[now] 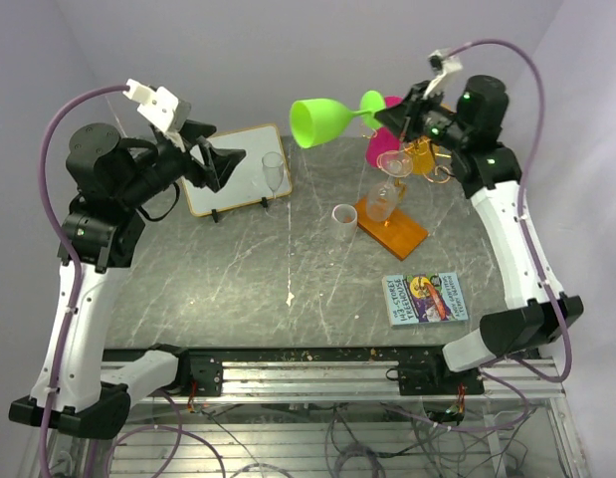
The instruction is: Place the wine glass upside down on the wine glass rack
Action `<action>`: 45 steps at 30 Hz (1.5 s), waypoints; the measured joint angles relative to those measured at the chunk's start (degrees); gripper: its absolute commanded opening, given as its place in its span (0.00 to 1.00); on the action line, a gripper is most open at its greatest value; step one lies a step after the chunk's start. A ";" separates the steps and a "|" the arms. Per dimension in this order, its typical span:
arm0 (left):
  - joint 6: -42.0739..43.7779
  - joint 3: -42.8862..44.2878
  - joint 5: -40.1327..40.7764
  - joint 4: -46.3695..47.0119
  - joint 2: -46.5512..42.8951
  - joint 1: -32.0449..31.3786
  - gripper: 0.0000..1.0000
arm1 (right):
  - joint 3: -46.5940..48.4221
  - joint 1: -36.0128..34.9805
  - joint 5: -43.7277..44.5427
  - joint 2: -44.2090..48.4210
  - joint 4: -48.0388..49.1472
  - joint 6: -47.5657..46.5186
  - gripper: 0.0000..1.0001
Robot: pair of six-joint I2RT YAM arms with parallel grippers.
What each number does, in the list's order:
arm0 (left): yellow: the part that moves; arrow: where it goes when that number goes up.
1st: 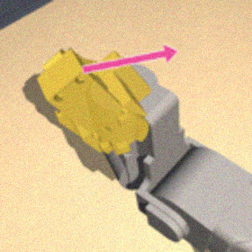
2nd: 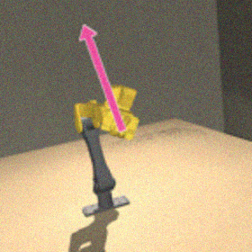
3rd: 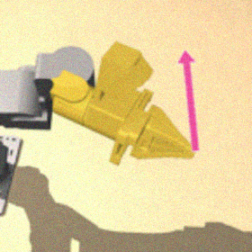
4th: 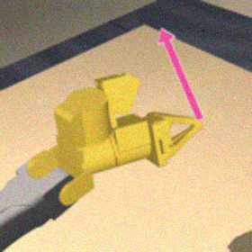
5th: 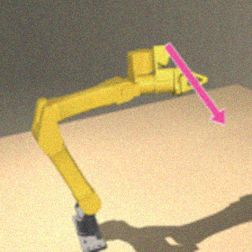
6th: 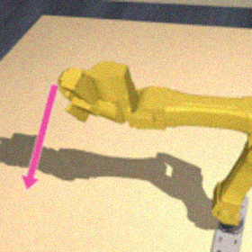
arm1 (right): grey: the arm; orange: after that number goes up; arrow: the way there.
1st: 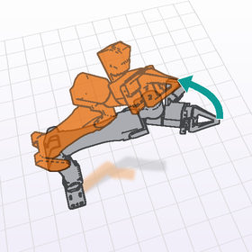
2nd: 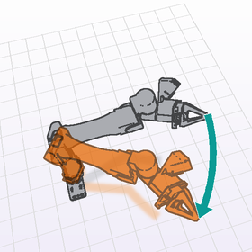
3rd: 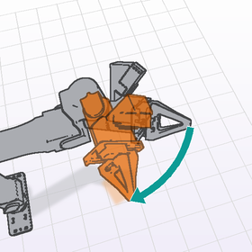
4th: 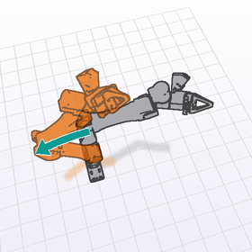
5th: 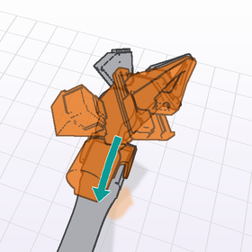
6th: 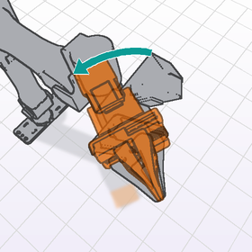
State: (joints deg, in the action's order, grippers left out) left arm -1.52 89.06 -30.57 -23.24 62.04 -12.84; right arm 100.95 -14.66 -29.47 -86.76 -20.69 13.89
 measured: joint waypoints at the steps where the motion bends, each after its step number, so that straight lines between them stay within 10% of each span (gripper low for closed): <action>1: 0.61 0.00 0.42 -0.68 -0.44 0.00 0.87 | 0.20 1.40 0.57 0.87 -0.44 -0.98 0.00; 25: 10.73 -3.67 6.27 -20.57 -2.97 0.00 1.00 | 7.91 27.39 22.56 13.60 -10.86 -20.31 0.00; 45: 13.38 -8.90 6.99 -19.85 -2.78 1.38 1.00 | 6.16 30.86 48.04 10.64 -9.16 -36.74 0.00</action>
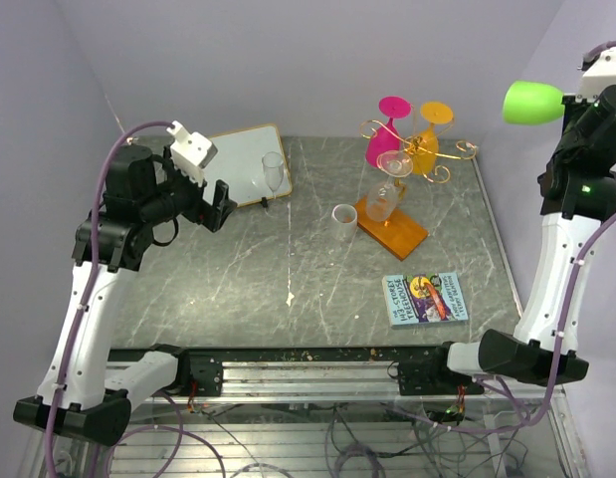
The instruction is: Place the wine glass upside down on the wine glass rack
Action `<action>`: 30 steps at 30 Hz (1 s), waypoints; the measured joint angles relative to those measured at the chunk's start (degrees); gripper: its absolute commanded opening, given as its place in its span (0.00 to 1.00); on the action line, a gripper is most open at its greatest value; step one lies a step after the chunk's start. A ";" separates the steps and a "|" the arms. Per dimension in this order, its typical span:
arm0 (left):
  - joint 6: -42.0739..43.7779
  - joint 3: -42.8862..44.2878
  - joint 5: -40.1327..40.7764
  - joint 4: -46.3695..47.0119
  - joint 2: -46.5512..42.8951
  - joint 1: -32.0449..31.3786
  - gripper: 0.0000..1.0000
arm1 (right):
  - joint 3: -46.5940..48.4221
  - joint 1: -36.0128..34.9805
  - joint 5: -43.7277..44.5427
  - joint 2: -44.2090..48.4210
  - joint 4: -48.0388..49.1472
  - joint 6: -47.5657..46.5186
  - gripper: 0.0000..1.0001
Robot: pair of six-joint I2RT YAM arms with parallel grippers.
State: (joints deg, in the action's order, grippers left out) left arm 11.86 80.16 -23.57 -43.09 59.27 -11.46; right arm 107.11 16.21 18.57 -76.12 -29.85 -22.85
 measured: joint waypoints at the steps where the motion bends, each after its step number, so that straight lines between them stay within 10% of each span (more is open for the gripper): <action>1: 0.15 -0.48 0.00 0.22 0.02 0.07 1.00 | -0.24 0.00 0.92 -0.35 0.09 -0.70 0.00; 30: 1.03 -5.07 -1.09 3.43 1.18 0.87 1.00 | -24.15 -5.35 5.99 -3.21 12.59 -35.36 0.00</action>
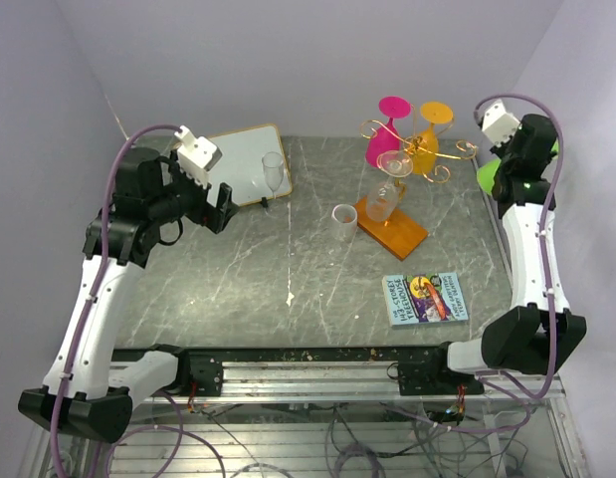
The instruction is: Place the wine glass upside down on the wine glass rack
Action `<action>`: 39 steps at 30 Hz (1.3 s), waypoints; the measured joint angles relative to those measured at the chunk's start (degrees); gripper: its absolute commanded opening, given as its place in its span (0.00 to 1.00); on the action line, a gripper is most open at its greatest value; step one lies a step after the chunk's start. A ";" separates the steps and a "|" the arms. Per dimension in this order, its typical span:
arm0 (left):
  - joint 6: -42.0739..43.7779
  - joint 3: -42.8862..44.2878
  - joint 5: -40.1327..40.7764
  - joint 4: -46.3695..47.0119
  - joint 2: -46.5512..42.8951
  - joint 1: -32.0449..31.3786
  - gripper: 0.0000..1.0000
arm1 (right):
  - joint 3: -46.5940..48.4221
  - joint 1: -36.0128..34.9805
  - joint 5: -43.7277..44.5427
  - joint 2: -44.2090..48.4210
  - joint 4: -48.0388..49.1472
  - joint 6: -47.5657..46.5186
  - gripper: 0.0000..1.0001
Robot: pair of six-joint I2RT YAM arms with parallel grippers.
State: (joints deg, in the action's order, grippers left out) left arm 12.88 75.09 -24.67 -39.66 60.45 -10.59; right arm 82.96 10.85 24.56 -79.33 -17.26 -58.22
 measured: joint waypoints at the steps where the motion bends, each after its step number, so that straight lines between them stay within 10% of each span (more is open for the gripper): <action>1: 0.00 -0.04 -0.02 0.00 -0.20 0.00 1.00 | -1.16 -0.61 -1.29 0.28 0.70 -1.84 0.00; 39: 0.68 -0.57 -1.29 -0.48 -1.44 0.33 0.99 | 15.08 -5.16 -38.64 -6.84 -18.62 -26.60 0.00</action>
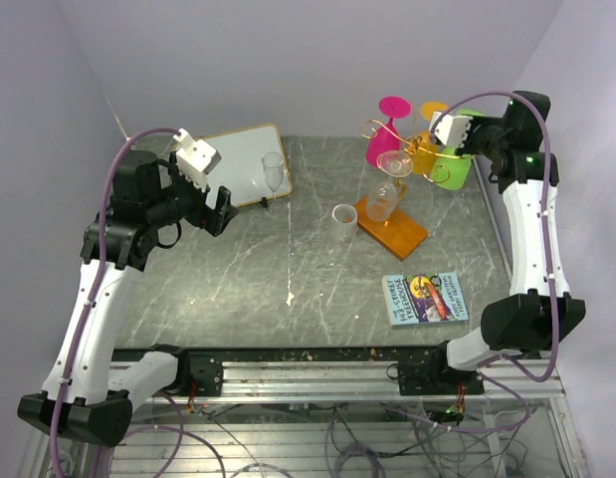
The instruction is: Place the wine glass upside down on the wine glass rack
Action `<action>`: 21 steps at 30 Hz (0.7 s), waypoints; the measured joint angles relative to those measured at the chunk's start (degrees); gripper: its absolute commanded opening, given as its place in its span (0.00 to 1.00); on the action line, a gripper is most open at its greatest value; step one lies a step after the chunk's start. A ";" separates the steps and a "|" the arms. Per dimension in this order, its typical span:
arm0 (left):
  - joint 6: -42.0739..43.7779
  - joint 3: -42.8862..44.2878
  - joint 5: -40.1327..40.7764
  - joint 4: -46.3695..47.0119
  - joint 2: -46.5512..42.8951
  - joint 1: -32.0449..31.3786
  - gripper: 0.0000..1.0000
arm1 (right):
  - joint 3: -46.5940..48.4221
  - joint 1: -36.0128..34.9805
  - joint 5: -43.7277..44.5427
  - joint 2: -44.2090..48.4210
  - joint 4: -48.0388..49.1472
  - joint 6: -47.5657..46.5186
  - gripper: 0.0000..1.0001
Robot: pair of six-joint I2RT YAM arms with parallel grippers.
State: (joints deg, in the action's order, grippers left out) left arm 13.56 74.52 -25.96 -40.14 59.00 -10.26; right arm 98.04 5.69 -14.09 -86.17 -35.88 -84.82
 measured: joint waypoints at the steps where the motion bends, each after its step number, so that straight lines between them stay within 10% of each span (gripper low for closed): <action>1: 0.00 0.00 0.00 0.00 0.00 0.00 0.99 | 0.35 -0.02 -0.68 -0.04 -0.68 -0.42 0.00; 21: 0.07 0.00 -0.24 0.00 -0.02 0.09 0.99 | 5.01 -0.96 -9.79 -0.24 -11.21 -5.92 0.00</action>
State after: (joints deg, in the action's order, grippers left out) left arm 13.63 74.52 -26.20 -40.14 58.98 -10.17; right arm 103.04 4.73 -23.88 -86.41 -47.09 -90.74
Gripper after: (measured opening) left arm 0.991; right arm 0.017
